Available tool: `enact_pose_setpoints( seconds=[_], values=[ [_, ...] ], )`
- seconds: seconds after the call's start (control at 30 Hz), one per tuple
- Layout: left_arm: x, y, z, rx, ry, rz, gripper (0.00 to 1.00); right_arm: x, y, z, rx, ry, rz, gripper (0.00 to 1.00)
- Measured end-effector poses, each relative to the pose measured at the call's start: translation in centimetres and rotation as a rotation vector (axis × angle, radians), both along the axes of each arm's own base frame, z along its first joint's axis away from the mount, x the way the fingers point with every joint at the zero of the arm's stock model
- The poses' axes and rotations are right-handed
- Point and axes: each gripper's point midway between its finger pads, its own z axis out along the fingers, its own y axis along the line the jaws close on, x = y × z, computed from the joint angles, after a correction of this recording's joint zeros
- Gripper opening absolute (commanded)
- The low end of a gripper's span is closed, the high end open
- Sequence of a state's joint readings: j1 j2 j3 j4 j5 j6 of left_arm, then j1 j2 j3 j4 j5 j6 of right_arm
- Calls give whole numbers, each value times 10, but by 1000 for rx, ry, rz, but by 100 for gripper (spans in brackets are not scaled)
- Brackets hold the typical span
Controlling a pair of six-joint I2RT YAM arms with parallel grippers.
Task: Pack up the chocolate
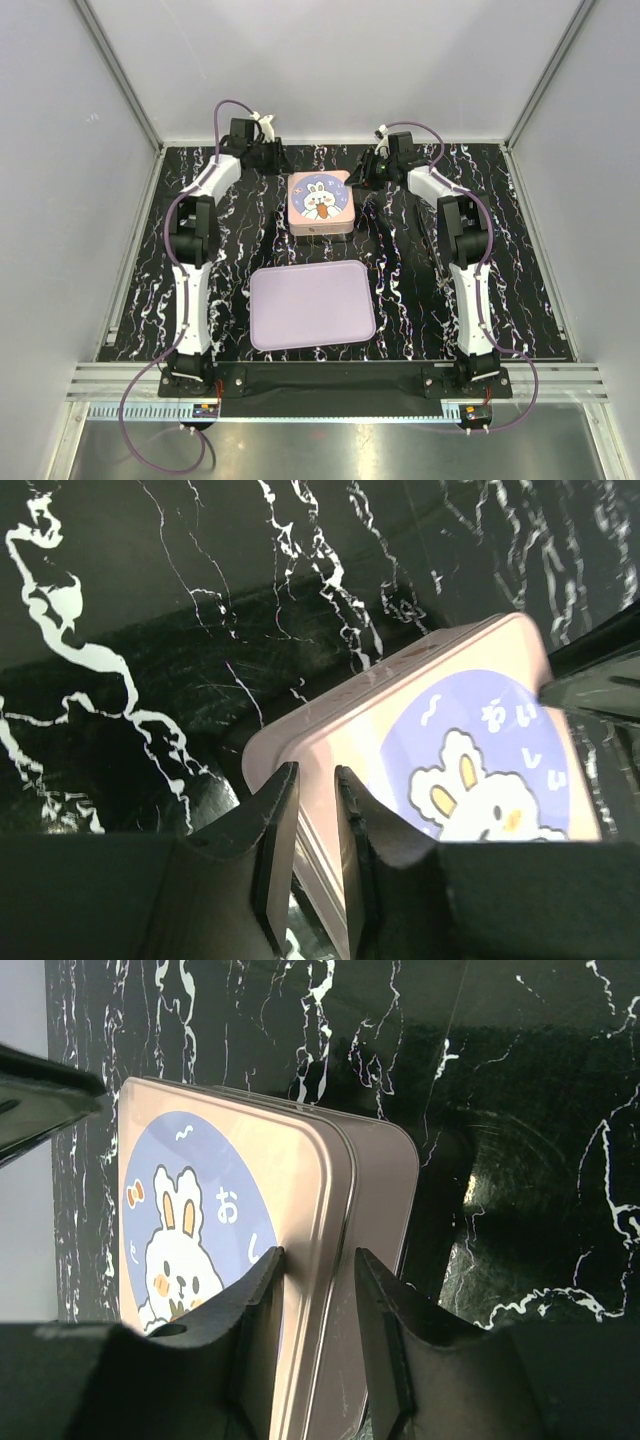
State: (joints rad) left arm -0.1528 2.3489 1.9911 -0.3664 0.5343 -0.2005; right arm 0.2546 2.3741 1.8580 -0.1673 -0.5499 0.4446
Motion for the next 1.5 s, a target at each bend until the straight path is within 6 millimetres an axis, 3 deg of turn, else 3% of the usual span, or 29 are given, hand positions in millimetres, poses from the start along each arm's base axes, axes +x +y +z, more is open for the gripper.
enact_pose_setpoints(
  seconds=[0.17,0.2,0.3,0.47,0.53,0.6,0.63,0.73,0.93,1.0,1.1,1.13,1.37,1.43,1.5],
  values=[
    [-21,-4,21,-36,9,11,27,0,-3,-2,-5,19,-33,48],
    [-25,-7,25,-42,7,8,27,0,-4,-2,-7,23,-44,55],
    [-36,-22,34,-65,1,-19,27,-6,-11,-4,-32,46,-78,57],
    [-53,-35,17,-78,60,-40,27,-20,-20,3,-56,73,-120,55],
    [-57,-34,11,-81,85,-34,26,-24,-22,11,-52,72,-125,49],
    [-58,-32,8,-84,98,-26,26,-26,-20,24,-36,57,-123,35],
    [-58,-31,7,-84,103,-22,26,-25,-18,32,-19,45,-114,18],
    [-59,-29,6,-88,117,-11,26,-28,-7,51,50,30,-70,0],
    [-60,-26,4,-106,152,17,26,-50,22,70,230,42,80,0],
    [-63,-25,-2,-110,169,26,26,-66,31,56,277,76,121,0],
    [-70,-27,-10,-134,200,27,25,-97,35,9,298,218,137,0],
    [-70,-27,-9,-137,198,29,25,-107,38,3,334,274,165,0],
    [-78,-25,-1,-125,236,39,25,-110,32,18,280,254,143,4],
    [-83,-23,12,-119,244,42,26,-114,27,39,256,238,130,5],
    [-88,-22,37,-117,221,43,33,-121,21,75,230,184,109,23]
  ],
)
